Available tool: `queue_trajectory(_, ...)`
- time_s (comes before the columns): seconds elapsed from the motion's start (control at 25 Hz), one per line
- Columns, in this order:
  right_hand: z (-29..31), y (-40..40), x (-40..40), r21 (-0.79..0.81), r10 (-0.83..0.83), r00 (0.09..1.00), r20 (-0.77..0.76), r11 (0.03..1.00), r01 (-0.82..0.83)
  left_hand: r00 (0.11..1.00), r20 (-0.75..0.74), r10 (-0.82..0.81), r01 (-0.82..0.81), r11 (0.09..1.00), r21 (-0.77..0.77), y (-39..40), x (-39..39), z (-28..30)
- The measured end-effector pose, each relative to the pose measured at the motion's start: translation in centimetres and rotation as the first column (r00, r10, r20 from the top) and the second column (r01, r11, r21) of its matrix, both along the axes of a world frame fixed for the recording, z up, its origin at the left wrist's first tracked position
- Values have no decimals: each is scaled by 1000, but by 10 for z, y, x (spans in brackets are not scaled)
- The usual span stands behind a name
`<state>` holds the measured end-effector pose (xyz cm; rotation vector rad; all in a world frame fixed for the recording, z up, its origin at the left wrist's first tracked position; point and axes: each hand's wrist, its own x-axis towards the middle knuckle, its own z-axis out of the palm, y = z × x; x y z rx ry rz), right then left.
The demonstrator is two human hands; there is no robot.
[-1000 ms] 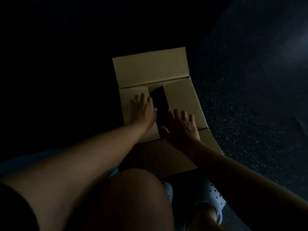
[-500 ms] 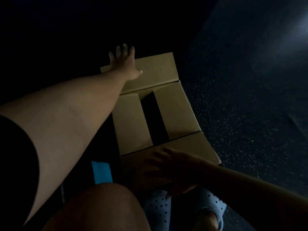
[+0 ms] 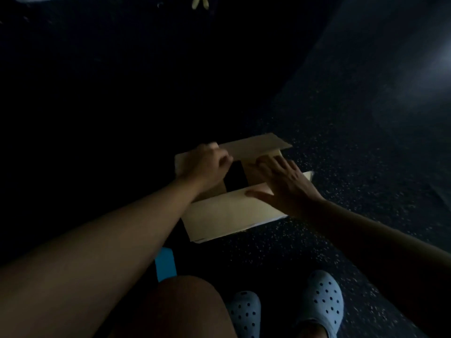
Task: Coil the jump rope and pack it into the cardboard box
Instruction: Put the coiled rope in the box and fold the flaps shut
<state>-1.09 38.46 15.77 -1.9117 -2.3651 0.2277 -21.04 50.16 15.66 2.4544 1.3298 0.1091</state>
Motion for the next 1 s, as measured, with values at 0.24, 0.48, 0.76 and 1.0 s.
queue_trajectory(0.24, -37, 34, -4, -129, -85, 996, -26, 988, 81, 977, -183, -107, 120, 991, 64, -27, -9, -45)
queue_trajectory(0.48, -63, 41, -5, -139, -18, 1000, -12, 990, 16, 971, -114, -208, 228, 953, 198, -26, -10, -82)
queue_trajectory(0.76, -77, 50, -6, -217, 35, 989, 147, 976, -3, 975, -176, -136, 151, 986, 77, -29, 14, -98)
queue_trajectory(1.0, -57, 57, -15, -244, -11, 986, 168, 968, 52, 989, -140, -38, 49, 996, 77, -24, 16, -81)
